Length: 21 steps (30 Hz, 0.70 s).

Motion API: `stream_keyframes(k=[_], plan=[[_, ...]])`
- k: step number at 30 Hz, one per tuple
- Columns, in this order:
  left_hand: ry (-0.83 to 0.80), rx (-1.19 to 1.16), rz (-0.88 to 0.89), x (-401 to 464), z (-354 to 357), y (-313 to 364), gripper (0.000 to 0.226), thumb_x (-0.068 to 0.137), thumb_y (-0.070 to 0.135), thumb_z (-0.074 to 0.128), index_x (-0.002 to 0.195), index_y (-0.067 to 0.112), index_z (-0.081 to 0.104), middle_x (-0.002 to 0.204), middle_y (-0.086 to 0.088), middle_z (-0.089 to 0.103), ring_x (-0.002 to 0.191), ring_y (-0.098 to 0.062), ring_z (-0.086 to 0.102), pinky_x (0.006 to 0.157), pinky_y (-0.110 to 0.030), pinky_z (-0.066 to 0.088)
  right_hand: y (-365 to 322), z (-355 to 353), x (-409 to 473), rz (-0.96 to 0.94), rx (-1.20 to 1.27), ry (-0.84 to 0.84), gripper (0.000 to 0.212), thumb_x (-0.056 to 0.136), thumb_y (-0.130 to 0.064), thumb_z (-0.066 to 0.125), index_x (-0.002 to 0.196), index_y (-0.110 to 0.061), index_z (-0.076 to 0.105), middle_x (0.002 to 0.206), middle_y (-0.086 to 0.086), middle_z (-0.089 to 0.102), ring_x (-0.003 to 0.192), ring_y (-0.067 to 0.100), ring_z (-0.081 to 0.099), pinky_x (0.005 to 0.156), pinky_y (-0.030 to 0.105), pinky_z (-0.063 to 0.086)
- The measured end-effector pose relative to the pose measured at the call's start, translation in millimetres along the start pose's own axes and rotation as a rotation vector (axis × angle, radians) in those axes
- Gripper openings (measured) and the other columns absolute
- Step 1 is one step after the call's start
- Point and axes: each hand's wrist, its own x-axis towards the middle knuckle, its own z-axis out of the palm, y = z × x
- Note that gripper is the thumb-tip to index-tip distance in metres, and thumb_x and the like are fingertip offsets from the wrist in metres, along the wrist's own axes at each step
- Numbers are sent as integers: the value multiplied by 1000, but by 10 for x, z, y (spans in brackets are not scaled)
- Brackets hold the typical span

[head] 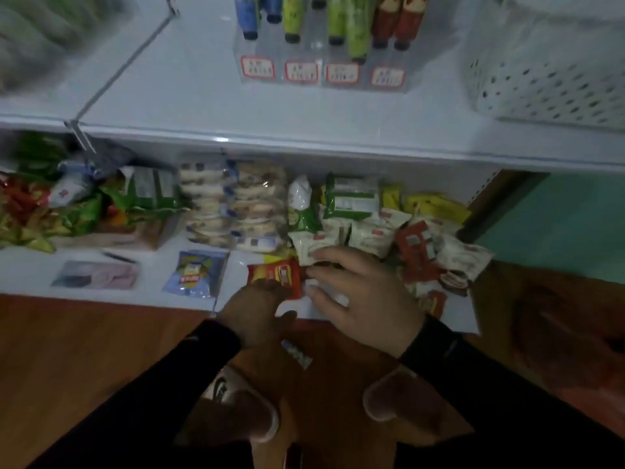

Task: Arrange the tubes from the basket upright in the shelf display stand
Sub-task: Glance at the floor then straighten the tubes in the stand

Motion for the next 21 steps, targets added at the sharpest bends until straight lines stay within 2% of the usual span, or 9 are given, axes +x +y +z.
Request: stream_keyframes(k=[4, 7, 8, 10, 12, 13, 15, 17, 21], plan=[[-199, 39, -75, 255, 682, -266, 49, 97, 39, 54, 142, 20, 47, 138, -7, 52, 123, -25, 51, 101, -34, 42, 435, 865, -308, 215, 0, -514, 40, 95, -44, 44, 121, -21, 63, 120, 2, 60, 109, 21, 57, 87, 35, 49], [-292, -59, -146, 384, 1194, -482, 43, 98, 33, 53, 137, 17, 50, 139, -9, 52, 123, -25, 49, 102, -30, 37, 674, 1515, -509, 250, -61, -751, 34, 98, -46, 38, 121, -33, 59, 108, 2, 62, 99, 22, 60, 77, 33, 47], [-303, -75, -149, 402, 1343, -535, 45, 98, 32, 54, 140, 17, 48, 144, -8, 48, 129, -25, 46, 107, -28, 33, 744, 1724, -575, 278, -62, -802, 43, 98, -53, 28, 122, -35, 58, 112, 1, 64, 103, 22, 60, 83, 33, 48], [-274, -67, -155, 436, 1641, -634, 53, 99, 35, 52, 147, 20, 39, 153, -5, 37, 140, -24, 34, 114, -29, 23, 918, 2160, -746, 332, -28, -836, 85, 86, -73, -4, 129, -31, 57, 128, 1, 62, 116, 22, 58, 101, 38, 45], [-288, -70, -185, 470, 1852, -694, 58, 99, 36, 51, 151, 21, 32, 158, -5, 31, 144, -25, 30, 114, -31, 22, 1081, 2531, -918, 415, 11, -913, 106, 75, -82, -13, 135, -27, 55, 136, 3, 58, 124, 24, 53, 107, 42, 39], [-302, -65, -206, 503, 1941, -727, 58, 98, 35, 51, 151, 22, 32, 158, -4, 30, 143, -25, 31, 113, -32, 24, 1099, 2626, -930, 451, -1, -956, 91, 83, -79, -2, 139, -28, 50, 139, 2, 56, 127, 23, 52, 109, 41, 37], [-345, -53, -251, 556, 2136, -826, 56, 98, 34, 51, 150, 21, 34, 156, -6, 32, 138, -28, 37, 108, -37, 32, 1117, 2756, -915, 420, -42, -993, 51, 100, -53, 30, 144, -31, 43, 143, 1, 52, 129, 20, 50, 110, 32, 33], [-377, -68, -282, 605, 2369, -941, 55, 98, 32, 52, 149, 17, 36, 152, -10, 36, 132, -31, 43, 105, -40, 37, 1186, 2880, -931, 440, -47, -1037, 42, 103, -36, 39, 143, -23, 46, 143, 3, 52, 129, 21, 50, 106, 27, 31], [-402, -89, -270, 724, 2805, -1142, 60, 97, 27, 51, 151, 15, 29, 154, -11, 33, 132, -33, 42, 105, -42, 39, 1375, 3385, -1215, 531, -102, -1038, 34, 100, -40, 45, 127, -23, 58, 128, 5, 62, 116, 24, 58, 93, 29, 40]])
